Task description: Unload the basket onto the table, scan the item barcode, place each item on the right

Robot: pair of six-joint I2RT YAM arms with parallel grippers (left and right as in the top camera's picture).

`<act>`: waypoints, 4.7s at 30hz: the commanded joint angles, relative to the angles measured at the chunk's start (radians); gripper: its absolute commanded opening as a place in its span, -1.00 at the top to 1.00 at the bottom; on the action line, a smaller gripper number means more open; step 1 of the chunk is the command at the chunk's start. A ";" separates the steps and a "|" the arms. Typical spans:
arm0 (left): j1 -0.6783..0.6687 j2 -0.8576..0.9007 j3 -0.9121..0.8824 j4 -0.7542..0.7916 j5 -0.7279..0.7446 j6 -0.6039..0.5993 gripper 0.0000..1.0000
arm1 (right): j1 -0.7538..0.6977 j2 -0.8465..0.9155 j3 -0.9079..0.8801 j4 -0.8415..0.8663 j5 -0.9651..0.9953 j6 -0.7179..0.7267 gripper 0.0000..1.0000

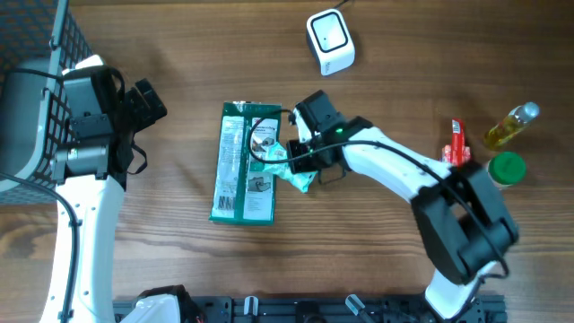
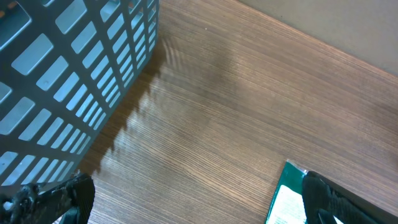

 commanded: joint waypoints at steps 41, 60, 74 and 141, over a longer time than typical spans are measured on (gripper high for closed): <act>0.006 0.000 0.008 0.004 -0.009 0.009 -1.00 | -0.026 0.042 -0.064 0.064 -0.361 -0.306 0.91; 0.006 0.000 0.008 0.004 -0.009 0.009 -1.00 | -0.028 0.145 -0.002 0.038 -0.411 -0.213 0.91; 0.006 0.000 0.008 0.003 -0.009 0.009 -1.00 | -0.035 -0.029 0.058 0.095 -0.227 -0.155 0.91; 0.006 0.000 0.008 0.003 -0.009 0.009 -1.00 | -0.005 -0.127 -0.092 -0.146 0.203 -0.001 0.90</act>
